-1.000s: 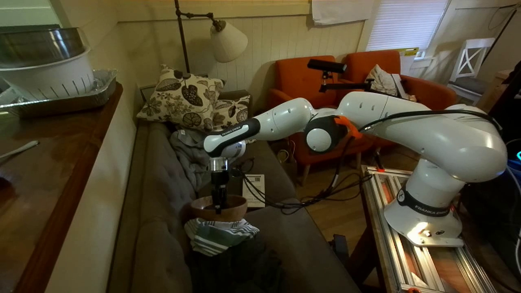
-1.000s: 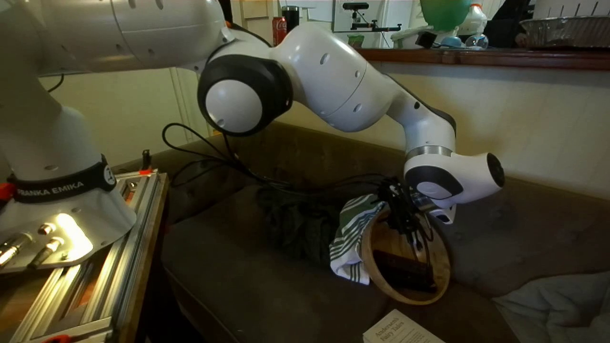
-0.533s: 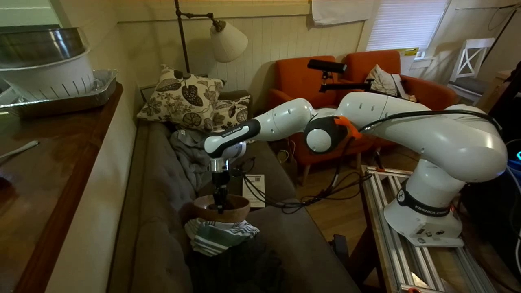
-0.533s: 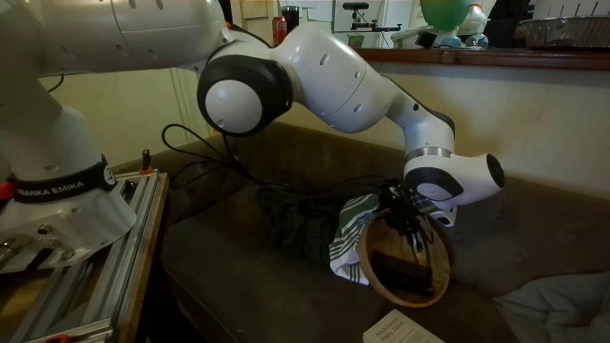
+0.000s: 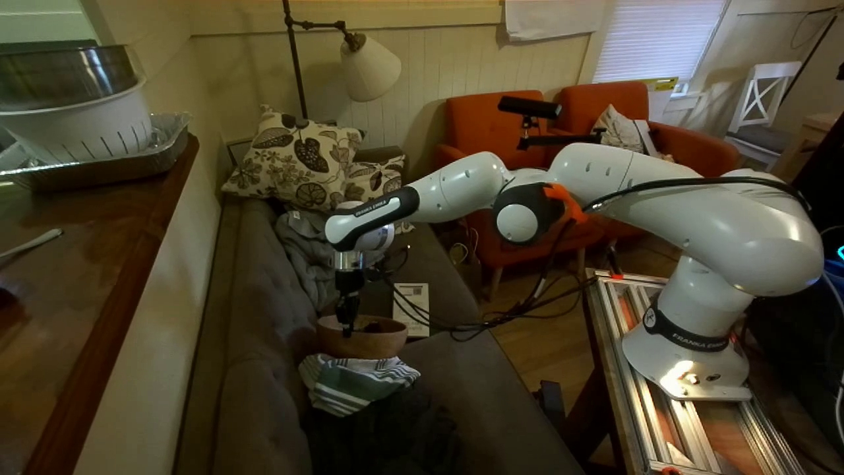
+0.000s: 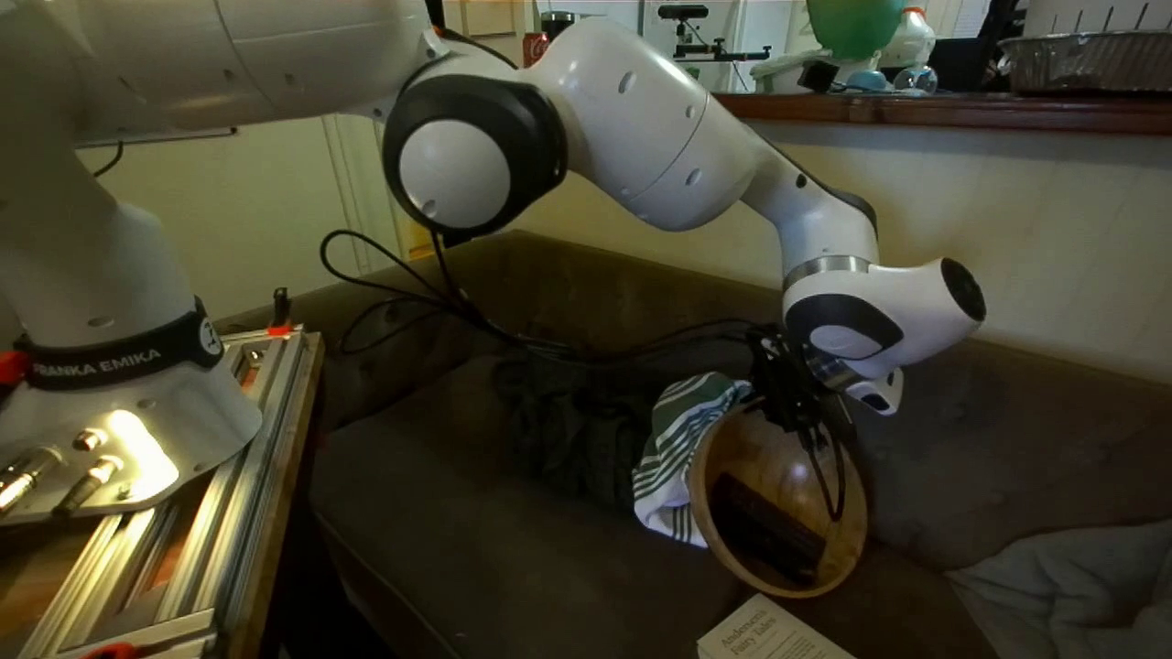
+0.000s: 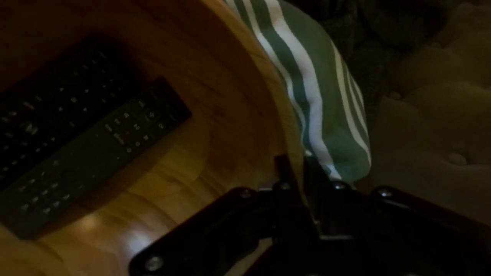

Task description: Move the wooden bowl to the left

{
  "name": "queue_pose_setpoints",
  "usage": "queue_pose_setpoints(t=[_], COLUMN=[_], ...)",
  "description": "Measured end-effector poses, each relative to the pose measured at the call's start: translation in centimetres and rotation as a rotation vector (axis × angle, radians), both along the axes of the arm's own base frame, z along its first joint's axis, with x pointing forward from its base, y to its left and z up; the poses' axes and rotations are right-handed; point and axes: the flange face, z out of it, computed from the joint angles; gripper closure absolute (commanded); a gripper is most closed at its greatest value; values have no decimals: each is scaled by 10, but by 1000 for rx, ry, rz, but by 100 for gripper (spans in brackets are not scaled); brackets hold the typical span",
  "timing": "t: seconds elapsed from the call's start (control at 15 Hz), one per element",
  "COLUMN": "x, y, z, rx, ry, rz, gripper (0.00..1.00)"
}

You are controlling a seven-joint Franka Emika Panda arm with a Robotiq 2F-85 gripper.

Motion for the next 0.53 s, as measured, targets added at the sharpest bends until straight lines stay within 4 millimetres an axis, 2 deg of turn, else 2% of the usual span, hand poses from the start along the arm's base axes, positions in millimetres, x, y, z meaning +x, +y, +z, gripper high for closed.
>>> queue_pose_setpoints(t=[0.13, 0.2, 0.53], x=[7, 9, 6], y=[19, 35, 142], z=[15, 20, 40], rx=[-79, -123, -329], ry=[13, 27, 89], rz=[-6, 6, 155], gripper=[97, 97, 97])
